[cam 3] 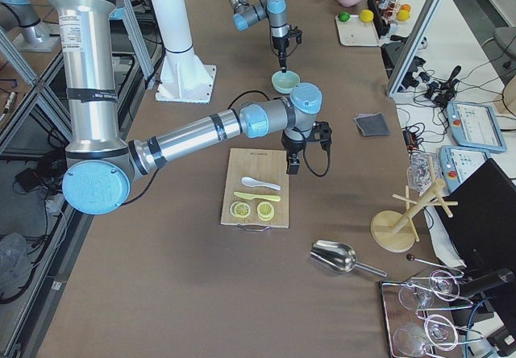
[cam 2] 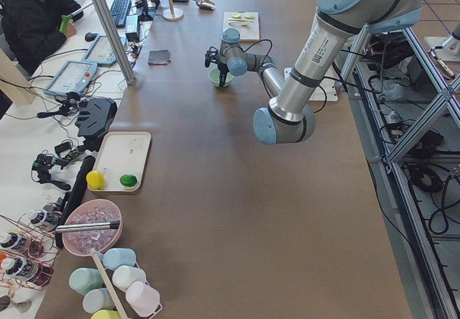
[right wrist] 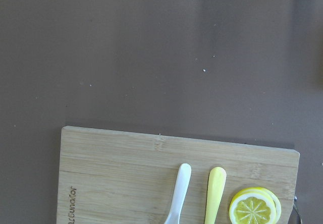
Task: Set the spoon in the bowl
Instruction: 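Release the bowl and raise the left gripper while the right arm approaches the board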
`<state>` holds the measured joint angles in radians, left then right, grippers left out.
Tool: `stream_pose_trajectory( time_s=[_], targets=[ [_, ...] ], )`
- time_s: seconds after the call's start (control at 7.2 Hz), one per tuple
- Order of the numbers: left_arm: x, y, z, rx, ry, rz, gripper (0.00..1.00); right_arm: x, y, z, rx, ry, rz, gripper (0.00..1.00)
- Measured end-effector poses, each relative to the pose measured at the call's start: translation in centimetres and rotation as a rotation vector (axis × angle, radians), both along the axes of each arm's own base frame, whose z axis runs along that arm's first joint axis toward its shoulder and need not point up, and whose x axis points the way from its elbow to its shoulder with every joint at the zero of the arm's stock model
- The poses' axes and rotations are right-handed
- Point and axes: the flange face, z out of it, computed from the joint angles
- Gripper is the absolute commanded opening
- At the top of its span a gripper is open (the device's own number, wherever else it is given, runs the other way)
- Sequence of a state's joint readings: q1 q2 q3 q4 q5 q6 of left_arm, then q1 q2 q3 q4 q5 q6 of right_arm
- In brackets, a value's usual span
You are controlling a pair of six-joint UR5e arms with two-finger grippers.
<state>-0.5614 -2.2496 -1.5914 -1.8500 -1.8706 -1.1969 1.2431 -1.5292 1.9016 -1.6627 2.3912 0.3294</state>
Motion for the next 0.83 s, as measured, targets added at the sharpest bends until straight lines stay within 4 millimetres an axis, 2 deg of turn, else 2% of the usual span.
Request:
stream_pose_trajectory(
  time_s=[0.42,0.83],
  targets=[
    [-6.1,-2.6,0.0,-0.03,0.043,0.022,0.98,-2.3,-0.8,1.6,-0.018,0.046,-0.029,1.0],
    [-9.8,-5.5,0.0,-0.016,0.033,0.007,0.98,-7.2,-1.0,4.4,-0.056,0.092,0.061,0.98]
  ],
)
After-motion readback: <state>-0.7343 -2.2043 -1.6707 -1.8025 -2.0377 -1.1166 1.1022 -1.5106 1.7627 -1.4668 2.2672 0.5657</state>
